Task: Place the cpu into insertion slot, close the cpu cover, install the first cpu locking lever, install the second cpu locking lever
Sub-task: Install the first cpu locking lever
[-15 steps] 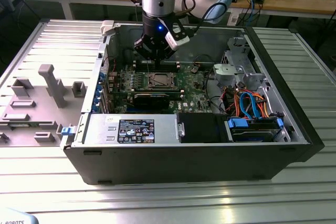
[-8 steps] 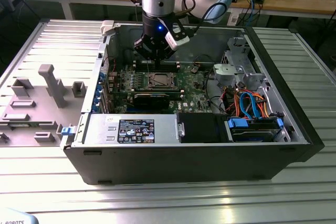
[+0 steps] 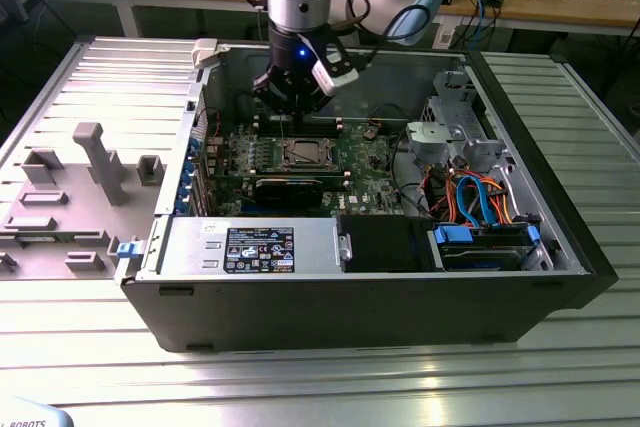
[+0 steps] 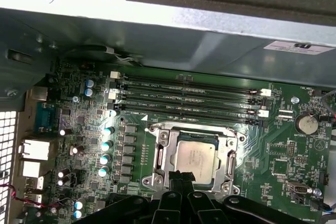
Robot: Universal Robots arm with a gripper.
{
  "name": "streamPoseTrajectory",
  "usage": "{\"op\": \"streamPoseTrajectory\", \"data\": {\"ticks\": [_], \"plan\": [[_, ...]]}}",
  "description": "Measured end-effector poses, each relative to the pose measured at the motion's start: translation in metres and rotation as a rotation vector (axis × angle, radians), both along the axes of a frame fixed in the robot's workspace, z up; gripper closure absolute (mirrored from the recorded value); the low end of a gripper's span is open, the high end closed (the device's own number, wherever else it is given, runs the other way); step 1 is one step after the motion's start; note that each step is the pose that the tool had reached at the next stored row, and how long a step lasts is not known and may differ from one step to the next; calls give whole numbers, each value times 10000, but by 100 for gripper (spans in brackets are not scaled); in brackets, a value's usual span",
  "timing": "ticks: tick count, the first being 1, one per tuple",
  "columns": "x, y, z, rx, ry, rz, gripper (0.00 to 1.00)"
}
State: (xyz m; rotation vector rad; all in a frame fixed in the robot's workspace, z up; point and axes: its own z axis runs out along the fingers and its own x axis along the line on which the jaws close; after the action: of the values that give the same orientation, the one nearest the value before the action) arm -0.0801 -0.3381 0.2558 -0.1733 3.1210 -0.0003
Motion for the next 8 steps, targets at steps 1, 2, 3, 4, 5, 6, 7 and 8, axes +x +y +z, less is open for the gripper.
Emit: {"op": "streamPoseTrajectory", "data": {"ticks": [1,2,3,4,5,6,7,8], "plan": [[-6,0,0,0,0,0,89],[-11,0,0,-1,1,0,89],[-15,0,0,-1,1,0,89],[-15,0,0,-1,1,0,89],[-15,0,0,-1,1,1,89],[-15,0,0,-1,1,2,89],[-16,0,0,-1,0,1,89],[-17,0,0,0,0,1,89]]}}
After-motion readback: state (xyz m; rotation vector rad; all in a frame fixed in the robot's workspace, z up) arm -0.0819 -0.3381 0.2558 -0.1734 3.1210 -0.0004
